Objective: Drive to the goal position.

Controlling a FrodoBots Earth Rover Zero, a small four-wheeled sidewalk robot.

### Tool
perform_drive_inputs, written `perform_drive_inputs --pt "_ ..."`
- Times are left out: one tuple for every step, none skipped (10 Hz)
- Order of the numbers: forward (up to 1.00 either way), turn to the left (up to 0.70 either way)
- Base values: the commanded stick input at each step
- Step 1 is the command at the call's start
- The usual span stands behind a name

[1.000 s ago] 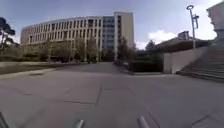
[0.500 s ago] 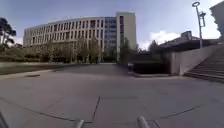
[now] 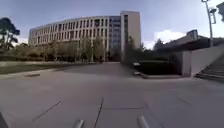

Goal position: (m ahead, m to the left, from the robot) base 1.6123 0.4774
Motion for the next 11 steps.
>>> perform_drive_inputs --pt "1.00 0.00" --pt "1.00 0.00" --pt "1.00 -0.09" --pt "1.00 -0.27" --pt "1.00 -0.27" --pt "1.00 -0.27" --pt "1.00 -0.17" --pt "1.00 0.00" --pt "1.00 0.00" --pt "1.00 0.00" --pt "1.00 0.00"
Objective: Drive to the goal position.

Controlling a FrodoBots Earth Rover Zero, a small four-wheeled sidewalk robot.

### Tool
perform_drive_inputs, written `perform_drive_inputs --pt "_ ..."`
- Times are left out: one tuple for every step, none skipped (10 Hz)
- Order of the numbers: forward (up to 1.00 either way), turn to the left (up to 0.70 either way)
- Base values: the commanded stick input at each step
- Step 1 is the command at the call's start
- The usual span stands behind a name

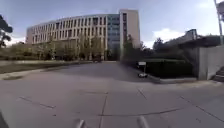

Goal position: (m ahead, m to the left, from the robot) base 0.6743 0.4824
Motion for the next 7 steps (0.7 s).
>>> perform_drive_inputs --pt "1.00 0.00" --pt "1.00 -0.19" --pt "1.00 -0.27" --pt "1.00 -0.27" --pt "1.00 -0.27" --pt "1.00 -0.02" --pt "1.00 0.00"
